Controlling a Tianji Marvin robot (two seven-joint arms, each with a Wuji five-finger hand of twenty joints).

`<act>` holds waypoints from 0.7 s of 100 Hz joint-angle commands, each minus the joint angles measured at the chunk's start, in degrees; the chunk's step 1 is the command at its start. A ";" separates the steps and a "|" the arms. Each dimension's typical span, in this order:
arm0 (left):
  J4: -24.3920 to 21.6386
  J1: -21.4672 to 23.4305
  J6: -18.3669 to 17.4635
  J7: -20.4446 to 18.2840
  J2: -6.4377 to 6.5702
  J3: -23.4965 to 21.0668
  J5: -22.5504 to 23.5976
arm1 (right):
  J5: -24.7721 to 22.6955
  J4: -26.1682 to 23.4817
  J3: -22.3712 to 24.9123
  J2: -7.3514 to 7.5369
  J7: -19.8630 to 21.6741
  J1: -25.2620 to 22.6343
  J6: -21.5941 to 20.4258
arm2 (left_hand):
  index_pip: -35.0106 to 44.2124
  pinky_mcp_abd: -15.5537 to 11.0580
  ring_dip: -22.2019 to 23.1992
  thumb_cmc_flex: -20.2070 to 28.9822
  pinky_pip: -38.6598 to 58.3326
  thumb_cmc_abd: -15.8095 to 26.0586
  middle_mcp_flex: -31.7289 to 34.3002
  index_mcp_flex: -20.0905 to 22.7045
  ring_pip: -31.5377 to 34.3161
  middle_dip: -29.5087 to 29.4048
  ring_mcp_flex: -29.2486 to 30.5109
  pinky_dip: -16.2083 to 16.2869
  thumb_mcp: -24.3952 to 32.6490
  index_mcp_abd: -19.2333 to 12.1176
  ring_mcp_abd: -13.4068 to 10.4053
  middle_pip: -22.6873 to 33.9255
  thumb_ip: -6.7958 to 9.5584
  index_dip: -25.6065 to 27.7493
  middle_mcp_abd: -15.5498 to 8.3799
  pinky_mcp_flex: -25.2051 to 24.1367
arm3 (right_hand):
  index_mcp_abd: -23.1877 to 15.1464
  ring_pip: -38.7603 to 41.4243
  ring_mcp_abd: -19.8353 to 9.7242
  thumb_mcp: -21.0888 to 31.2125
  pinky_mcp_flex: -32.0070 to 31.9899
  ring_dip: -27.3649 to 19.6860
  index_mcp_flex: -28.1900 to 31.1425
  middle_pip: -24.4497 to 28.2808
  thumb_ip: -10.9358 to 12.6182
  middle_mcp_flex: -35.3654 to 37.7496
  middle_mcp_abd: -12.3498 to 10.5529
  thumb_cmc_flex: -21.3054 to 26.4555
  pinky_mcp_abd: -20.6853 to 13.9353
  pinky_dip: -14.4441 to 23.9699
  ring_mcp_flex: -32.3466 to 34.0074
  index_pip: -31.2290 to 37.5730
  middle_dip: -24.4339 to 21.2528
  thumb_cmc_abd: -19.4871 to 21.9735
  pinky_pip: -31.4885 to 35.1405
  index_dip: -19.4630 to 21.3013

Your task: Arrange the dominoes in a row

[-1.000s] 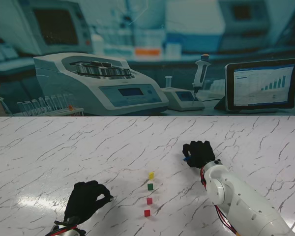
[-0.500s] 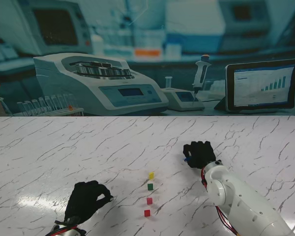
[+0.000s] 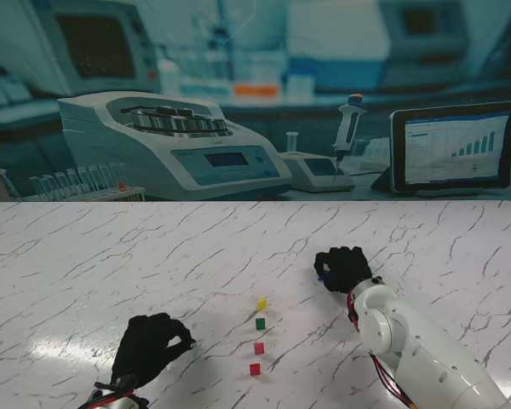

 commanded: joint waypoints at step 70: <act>0.50 0.40 -1.59 -0.01 -0.31 -0.02 -0.26 | 0.00 0.04 -1.03 -0.12 1.52 0.06 0.34 | 0.64 0.05 0.71 -3.70 1.94 -0.27 1.31 0.66 1.02 0.72 0.60 1.35 -0.41 -1.44 -1.26 1.37 -1.20 -0.03 -1.25 -0.11 | -1.80 -1.84 0.09 9.17 -2.06 0.24 8.38 -0.91 11.38 -1.54 -1.15 -8.13 -0.08 -0.01 -0.25 -5.48 -1.57 -5.53 -2.28 7.43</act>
